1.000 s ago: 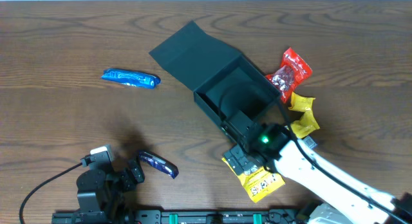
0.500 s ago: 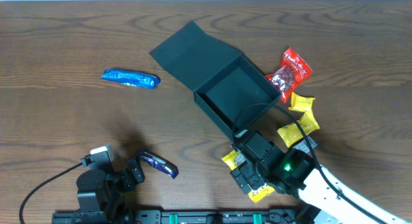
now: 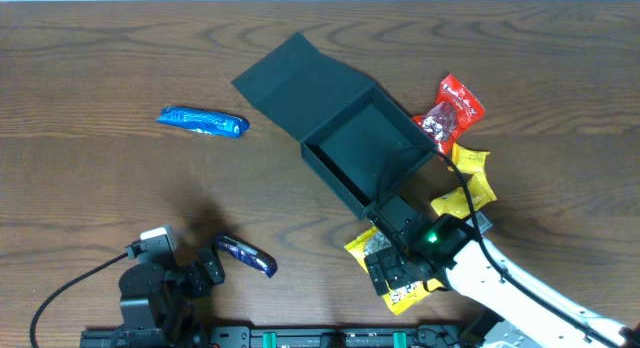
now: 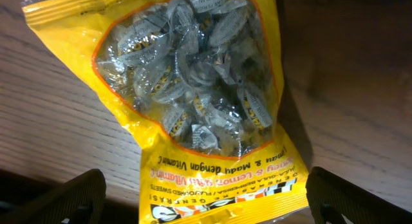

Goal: Pack container
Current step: 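Move the right gripper down onto the large yellow HACKS bag, then close the right gripper on the yellow bag's top edge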

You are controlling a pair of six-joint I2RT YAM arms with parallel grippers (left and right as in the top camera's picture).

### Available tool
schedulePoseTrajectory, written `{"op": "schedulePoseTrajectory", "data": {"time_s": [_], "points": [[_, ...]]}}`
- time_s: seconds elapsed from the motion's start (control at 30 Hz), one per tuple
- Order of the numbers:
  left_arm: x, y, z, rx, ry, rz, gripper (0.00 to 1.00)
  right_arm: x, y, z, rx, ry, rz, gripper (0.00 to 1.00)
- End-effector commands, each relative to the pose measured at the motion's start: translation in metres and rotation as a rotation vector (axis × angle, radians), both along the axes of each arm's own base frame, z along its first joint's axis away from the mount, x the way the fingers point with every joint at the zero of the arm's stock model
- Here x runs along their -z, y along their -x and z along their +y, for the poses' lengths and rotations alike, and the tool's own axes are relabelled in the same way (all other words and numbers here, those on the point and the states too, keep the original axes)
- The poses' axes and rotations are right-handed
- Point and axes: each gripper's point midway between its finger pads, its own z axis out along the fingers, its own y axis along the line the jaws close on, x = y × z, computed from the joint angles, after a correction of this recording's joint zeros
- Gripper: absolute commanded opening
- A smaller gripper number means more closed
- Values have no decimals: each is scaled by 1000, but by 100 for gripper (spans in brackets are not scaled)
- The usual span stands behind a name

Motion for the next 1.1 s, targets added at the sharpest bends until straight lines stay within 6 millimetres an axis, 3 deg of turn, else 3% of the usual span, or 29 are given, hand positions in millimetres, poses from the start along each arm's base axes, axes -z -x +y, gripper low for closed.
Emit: {"op": "schedulePoseTrajectory", "data": {"time_s": [0.0, 0.1, 0.17, 0.3, 0.67, 0.93, 1.07], "points": [[17, 11, 1, 0, -5, 76, 95, 0, 0, -1, 41, -6, 8, 99], [17, 11, 1, 0, -5, 76, 95, 2, 2, -1, 71, -18, 26, 91], [17, 11, 1, 0, -5, 76, 95, 3, 3, -2, 107, -16, 34, 71], [17, 11, 1, 0, -5, 76, 95, 5, 3, -3, 117, -14, 36, 79], [17, 11, 1, 0, -5, 76, 95, 17, -1, -18, 225, 27, 105, 83], [17, 11, 1, 0, -5, 76, 95, 12, 3, 17, 203, -158, 173, 92], [17, 11, 1, 0, -5, 76, 95, 13, -5, 17, 289, -156, 155, 88]]}}
